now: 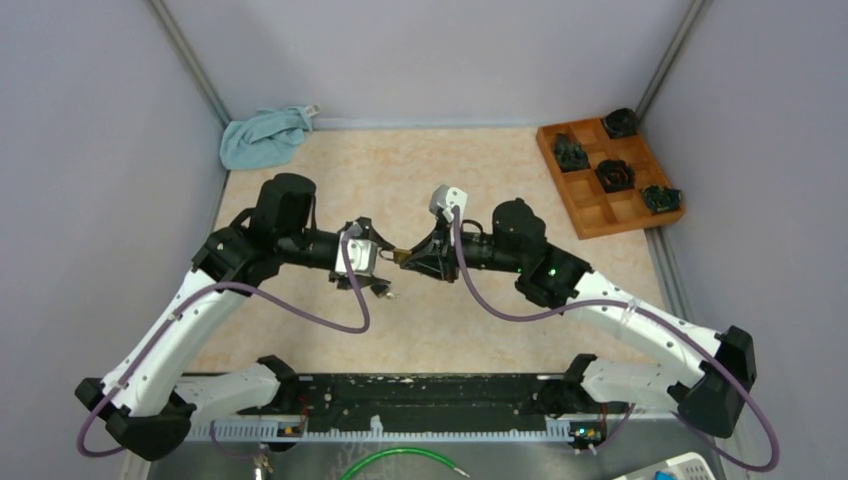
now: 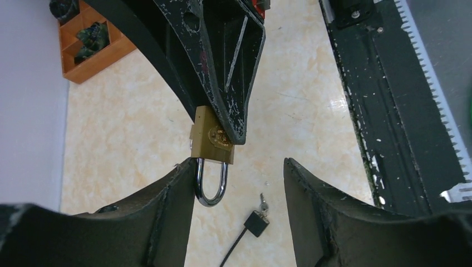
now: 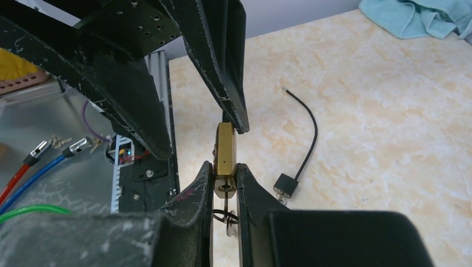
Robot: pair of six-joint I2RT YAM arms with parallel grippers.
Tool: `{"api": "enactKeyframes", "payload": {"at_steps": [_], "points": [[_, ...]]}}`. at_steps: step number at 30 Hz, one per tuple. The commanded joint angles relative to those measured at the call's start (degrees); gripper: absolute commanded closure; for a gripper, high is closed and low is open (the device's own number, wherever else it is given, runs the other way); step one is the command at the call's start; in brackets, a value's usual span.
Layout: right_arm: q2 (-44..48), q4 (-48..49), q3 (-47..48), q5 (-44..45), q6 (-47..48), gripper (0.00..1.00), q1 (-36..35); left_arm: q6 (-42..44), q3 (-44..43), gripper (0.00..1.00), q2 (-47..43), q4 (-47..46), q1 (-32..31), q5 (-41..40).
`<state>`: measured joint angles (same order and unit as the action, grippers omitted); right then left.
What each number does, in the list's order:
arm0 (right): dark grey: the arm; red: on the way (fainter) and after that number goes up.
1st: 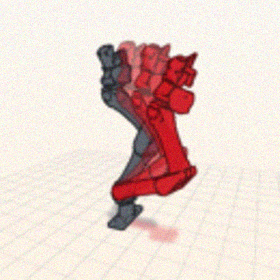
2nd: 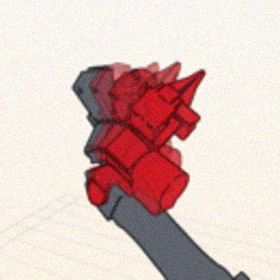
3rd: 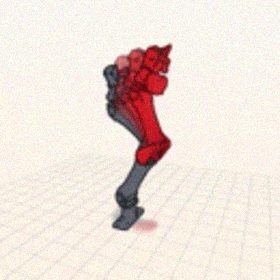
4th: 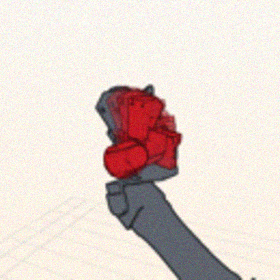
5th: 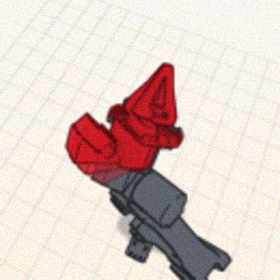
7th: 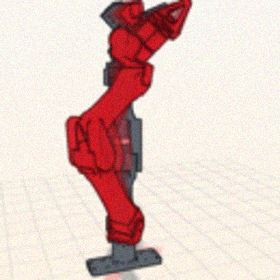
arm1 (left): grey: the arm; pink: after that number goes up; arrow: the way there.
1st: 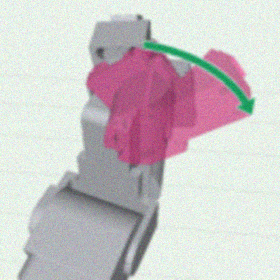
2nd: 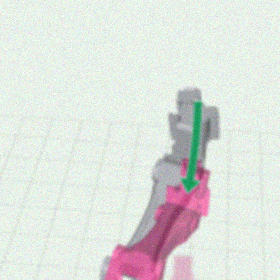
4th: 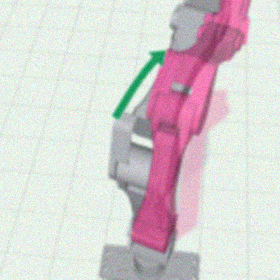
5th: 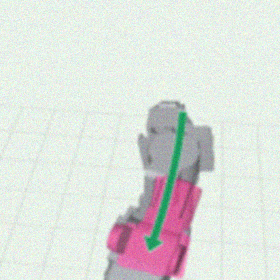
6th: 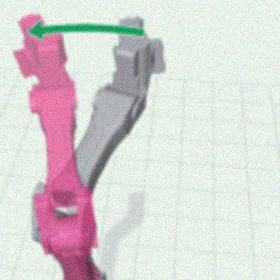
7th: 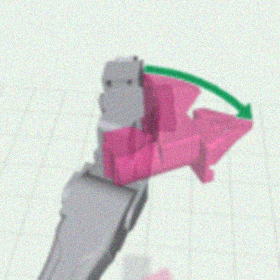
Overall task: Unlock with the key
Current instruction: Unlock the lock.
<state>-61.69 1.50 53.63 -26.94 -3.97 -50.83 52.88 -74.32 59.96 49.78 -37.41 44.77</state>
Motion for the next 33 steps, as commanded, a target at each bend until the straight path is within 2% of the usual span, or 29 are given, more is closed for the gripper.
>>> {"api": "enactKeyframes", "payload": {"at_steps": [1, 3, 5, 10, 11, 15, 18, 20, 24, 26, 29, 33], "points": [[-0.09, 1.11, 5.08, -3.45, 3.6, 1.0, -0.44, -4.8, -0.74, 0.37, 0.12, 0.51, 0.05, 3.06], [-0.45, -0.05, 6.05, -2.69, 4.94, 1.0, -1.26, -5.59, -0.77, 0.38, 0.68, 0.61, 0.05, 3.21], [-0.97, -1.99, 7.5, -1.39, 6.9, 1.0, -2.39, -6.27, -0.89, 0.44, 1.53, 0.93, 0.05, 3.57], [-2.61, -7.31, 10.48, 1.45, 11.39, 1.0, -4.97, -4.73, -1.87, 0.77, 2.47, 2.27, 0.1, 3.86], [-2.63, -7.78, 10.71, 1.77, 11.88, 1.0, -5.32, -4.24, -1.88, 0.8, 2.54, 2.46, 0.06, 3.76], [-3.1, -9.21, 11.5, 4.49, 13.8, 1.0, -6.5, -1.53, -3.02, 0.83, 3.49, 5.74, 0.13, 4.71], [-3.04, -9.57, 11.89, 5.66, 14.2, 1.0, -6.69, -1.21, -3.46, 0.97, 4.01, 7.35, 0.08, 5.71], [-2.78, -8.9, 11.86, 6.47, 13.44, 0.93, -6.72, -1.16, -3.33, 1.0, 4.03, 7.33, 0.1, 5.67], [-0.86, -7.09, 10.48, 8.24, 10.92, 0.59, -6.72, -1.72, -2.9, 1.0, 3.56, 6.6, 0.14, 5.61], [1.42, -6.95, 9.52, 9.07, 10.01, 0.48, -6.65, -2.97, -2.4, 1.0, 2.98, 5.21, 0.21, 4.94], [5.64, -7.24, 7.85, 9.44, 8.55, 0.41, -6.46, -4.81, -1.88, 1.0, 2.14, 3.95, 0.49, 4.12], [9.39, -8.97, 6.09, 7.04, 5.7, 0.41, -3.27, -7.73, -0.99, 1.0, 1.59, 2.77, 0.75, 3.43]]}}
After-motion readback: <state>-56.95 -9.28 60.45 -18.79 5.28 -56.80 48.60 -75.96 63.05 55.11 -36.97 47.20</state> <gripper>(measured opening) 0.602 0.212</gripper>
